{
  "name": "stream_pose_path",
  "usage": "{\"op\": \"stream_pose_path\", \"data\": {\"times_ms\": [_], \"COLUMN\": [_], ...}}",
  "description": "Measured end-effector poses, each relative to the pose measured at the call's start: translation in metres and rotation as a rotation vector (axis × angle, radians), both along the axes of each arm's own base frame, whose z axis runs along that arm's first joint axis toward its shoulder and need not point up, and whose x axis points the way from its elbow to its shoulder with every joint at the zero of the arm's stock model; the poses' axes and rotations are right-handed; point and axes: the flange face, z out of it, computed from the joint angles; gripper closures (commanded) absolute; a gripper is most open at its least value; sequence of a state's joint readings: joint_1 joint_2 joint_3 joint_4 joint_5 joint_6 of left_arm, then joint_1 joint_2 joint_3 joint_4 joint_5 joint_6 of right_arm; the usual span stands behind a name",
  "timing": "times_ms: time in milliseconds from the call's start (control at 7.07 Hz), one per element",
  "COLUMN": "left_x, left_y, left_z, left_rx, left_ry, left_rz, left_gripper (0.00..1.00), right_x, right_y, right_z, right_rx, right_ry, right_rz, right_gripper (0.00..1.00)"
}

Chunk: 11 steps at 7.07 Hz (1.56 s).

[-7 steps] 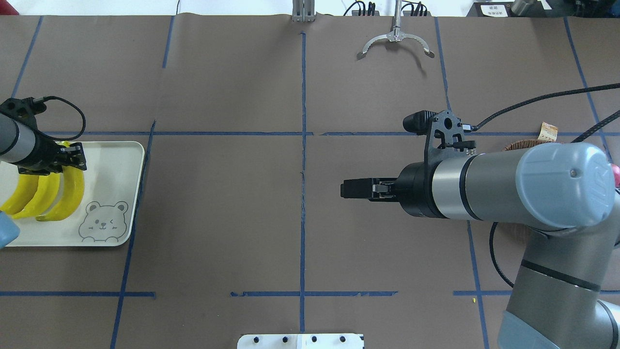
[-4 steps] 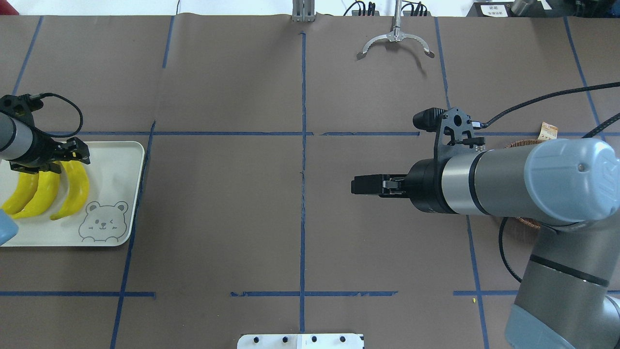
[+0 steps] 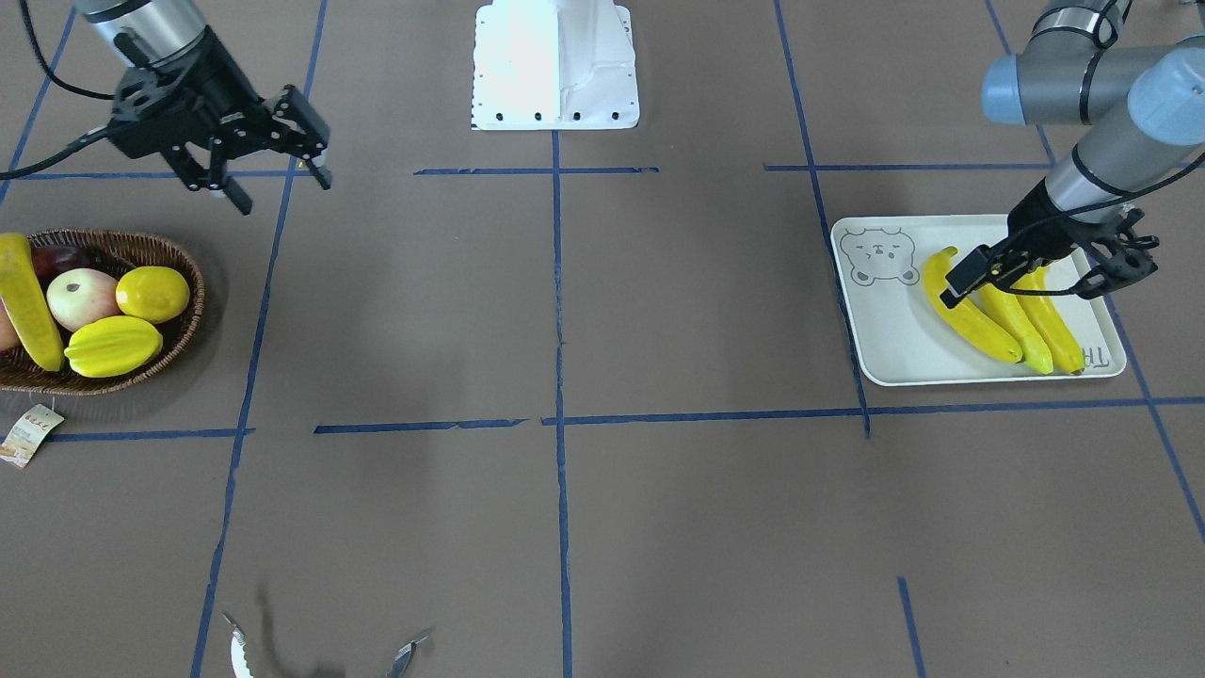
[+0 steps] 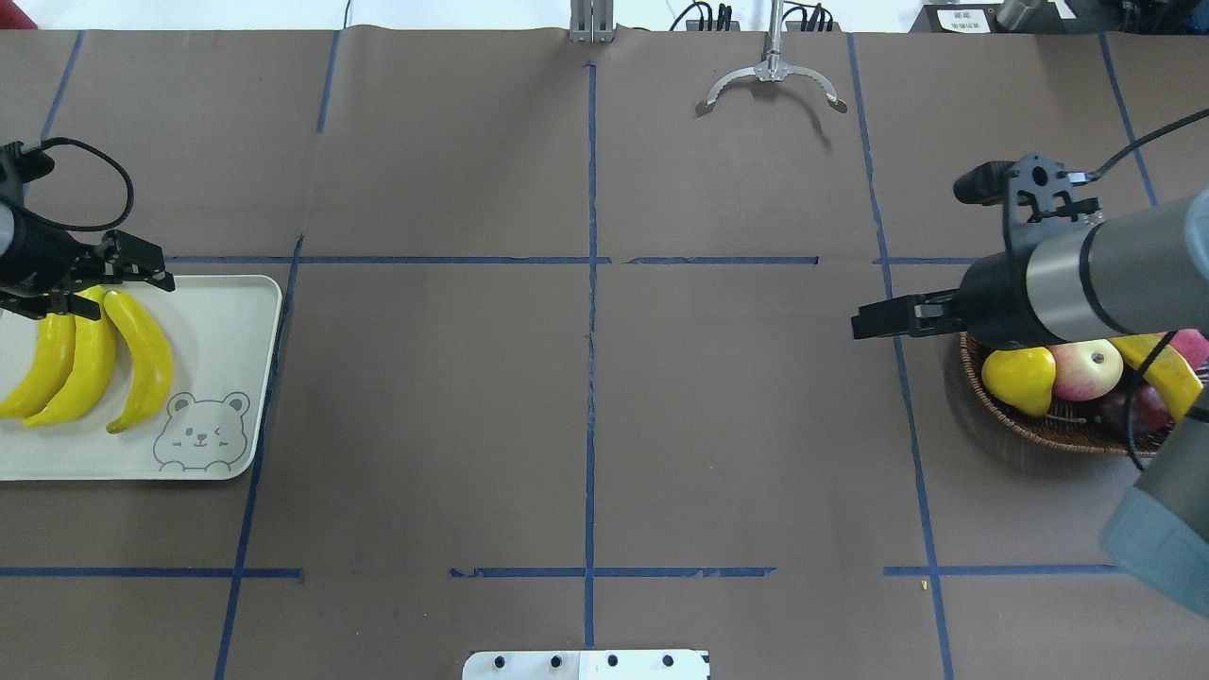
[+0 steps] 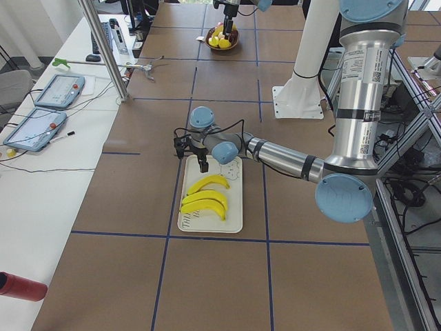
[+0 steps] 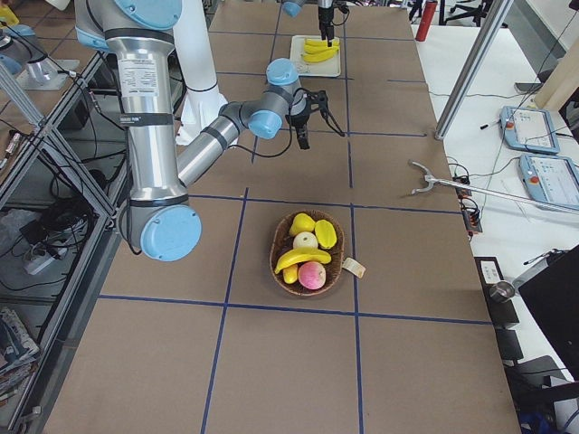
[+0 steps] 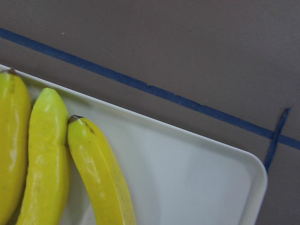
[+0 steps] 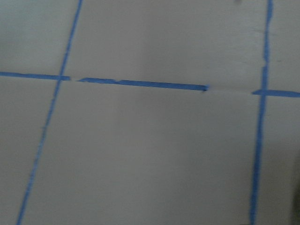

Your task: Transfer all bananas from basket to plate

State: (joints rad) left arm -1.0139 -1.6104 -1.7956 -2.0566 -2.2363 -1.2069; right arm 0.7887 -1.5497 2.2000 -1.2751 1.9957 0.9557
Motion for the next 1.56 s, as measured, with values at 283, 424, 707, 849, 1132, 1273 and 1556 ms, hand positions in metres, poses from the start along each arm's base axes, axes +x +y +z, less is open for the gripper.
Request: {"op": "stream_pose_path", "data": {"times_ms": [283, 424, 707, 849, 1132, 1273, 1556], "left_x": [-0.004, -0.004, -0.002, -0.001, 0.003, 0.004, 0.004], "left_y": [0.002, 0.002, 0.000, 0.000, -0.002, -0.002, -0.002], "left_z": [-0.031, -0.036, -0.048, -0.057, -0.068, -0.070, -0.072], "left_rx": [0.032, 0.039, 0.058, 0.072, 0.091, 0.094, 0.098], "left_ry": [0.043, 0.049, 0.059, 0.068, 0.080, 0.082, 0.085], "left_rz": [0.004, 0.003, 0.002, 0.004, 0.008, 0.010, 0.012], "left_gripper": [0.01, 0.01, 0.00, 0.00, 0.00, 0.00, 0.00], "right_x": [0.076, 0.109, 0.141, 0.146, 0.149, 0.147, 0.133], "right_y": [-0.014, -0.024, -0.040, -0.043, -0.043, -0.039, -0.028], "right_z": [0.065, 0.094, 0.150, 0.179, 0.229, 0.250, 0.269], "right_rx": [0.010, 0.033, 0.118, 0.139, 0.111, 0.081, 0.061], "right_ry": [0.077, 0.092, 0.158, 0.208, 0.276, 0.294, 0.328], "right_rz": [-0.051, -0.095, -0.199, -0.241, -0.286, -0.305, -0.349], "right_gripper": [0.00, 0.00, 0.00, 0.00, 0.00, 0.00, 0.02]}}
